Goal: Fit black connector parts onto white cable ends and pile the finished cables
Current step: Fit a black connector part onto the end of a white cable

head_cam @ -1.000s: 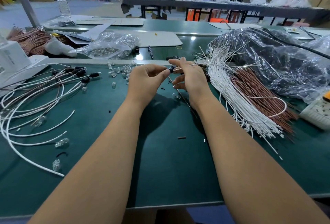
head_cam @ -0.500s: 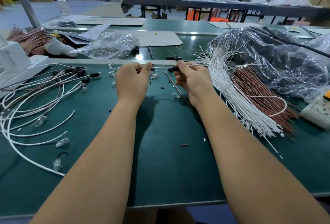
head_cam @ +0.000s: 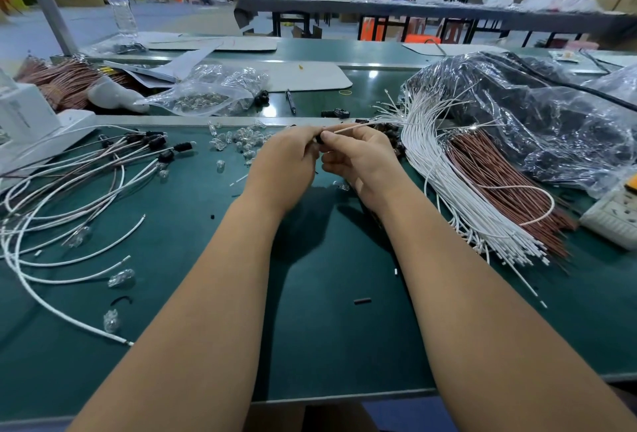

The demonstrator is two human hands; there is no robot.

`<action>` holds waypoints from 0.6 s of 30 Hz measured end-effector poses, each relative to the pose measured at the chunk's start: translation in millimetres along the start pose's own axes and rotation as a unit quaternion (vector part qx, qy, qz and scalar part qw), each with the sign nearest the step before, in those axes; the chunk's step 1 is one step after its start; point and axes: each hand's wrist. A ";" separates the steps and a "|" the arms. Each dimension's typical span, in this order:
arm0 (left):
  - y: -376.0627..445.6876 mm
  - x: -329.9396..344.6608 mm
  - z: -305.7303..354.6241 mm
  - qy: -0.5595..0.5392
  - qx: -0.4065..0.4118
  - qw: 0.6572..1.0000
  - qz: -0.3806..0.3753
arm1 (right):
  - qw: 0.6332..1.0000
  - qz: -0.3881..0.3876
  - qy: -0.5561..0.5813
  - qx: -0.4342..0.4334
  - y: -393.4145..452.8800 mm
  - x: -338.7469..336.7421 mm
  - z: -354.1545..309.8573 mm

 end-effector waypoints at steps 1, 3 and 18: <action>0.1 -0.8 -0.1 0.001 0.002 1.000 -0.007 | 1.000 0.002 -0.011 -0.002 0.0 -0.4 0.4; 0.5 -2.5 -0.4 0.006 0.001 0.999 -0.033 | 1.000 0.014 -0.019 -0.004 -0.1 -0.8 1.4; -0.4 -12.0 -9.2 0.168 -0.123 0.978 -0.007 | 0.997 0.054 0.051 -0.014 -0.9 -6.5 -1.6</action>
Point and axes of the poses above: each hand's wrist, its own y-axis towards the middle knuckle, its own x-axis out of the palm, z = x × y, and after that the axes turned 7 degrees about x, right-handed
